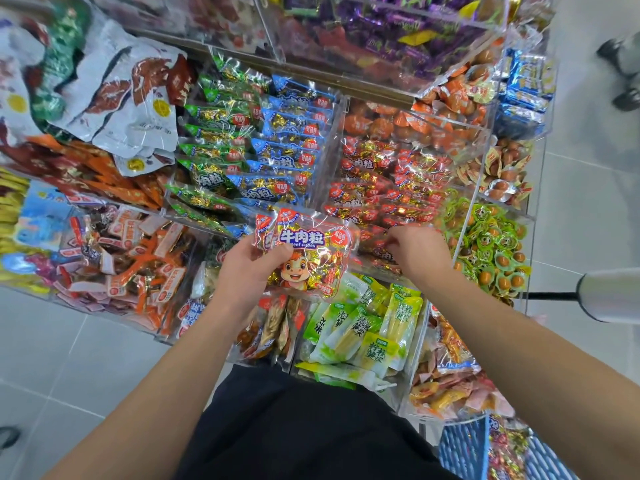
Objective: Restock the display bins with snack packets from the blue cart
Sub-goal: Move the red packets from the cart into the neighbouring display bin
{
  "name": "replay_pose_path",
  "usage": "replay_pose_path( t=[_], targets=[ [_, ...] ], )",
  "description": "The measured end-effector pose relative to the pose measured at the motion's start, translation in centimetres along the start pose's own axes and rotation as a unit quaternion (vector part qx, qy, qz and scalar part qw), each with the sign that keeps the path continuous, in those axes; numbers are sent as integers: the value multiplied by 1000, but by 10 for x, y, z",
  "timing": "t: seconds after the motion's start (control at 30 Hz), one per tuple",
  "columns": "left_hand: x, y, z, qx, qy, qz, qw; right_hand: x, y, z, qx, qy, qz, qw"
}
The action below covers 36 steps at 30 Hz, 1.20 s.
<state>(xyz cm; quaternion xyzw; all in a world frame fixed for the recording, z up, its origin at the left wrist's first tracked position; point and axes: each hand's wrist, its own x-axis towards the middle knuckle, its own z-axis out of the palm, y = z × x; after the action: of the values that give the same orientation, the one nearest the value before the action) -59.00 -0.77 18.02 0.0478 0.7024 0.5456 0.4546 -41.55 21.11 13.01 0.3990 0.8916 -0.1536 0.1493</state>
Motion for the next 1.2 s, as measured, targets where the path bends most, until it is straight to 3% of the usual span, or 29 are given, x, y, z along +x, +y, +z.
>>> replay_pose_path(
  t=[0.2,0.4,0.5,0.57,0.63,0.77,1.0,1.1,1.2],
  targets=[
    [2,-2,-2,3,-10,4,1000,18,-4,-1,-49,-57,24,997],
    [1,-1,-2,4,-9,5,1000,6,3,-9,12,-86,0,996],
    [0,2,-1,21,-2,14,1000,-9,1,-22,99,-17,2,995],
    [0,4,1,43,3,31,999,-22,-10,-35,246,75,0,966],
    [1,8,3,72,-3,52,996,-34,-29,-52,350,70,-50,933],
    [-2,14,14,112,-38,82,990,-41,-60,-62,287,-16,-143,947],
    [-3,16,7,63,48,36,996,-42,-33,-73,408,55,9,911],
    [-5,16,1,21,69,19,997,-39,-12,-82,365,51,8,930],
    [-6,16,-4,3,83,10,996,-33,-9,-82,223,61,-44,972]
  ],
)
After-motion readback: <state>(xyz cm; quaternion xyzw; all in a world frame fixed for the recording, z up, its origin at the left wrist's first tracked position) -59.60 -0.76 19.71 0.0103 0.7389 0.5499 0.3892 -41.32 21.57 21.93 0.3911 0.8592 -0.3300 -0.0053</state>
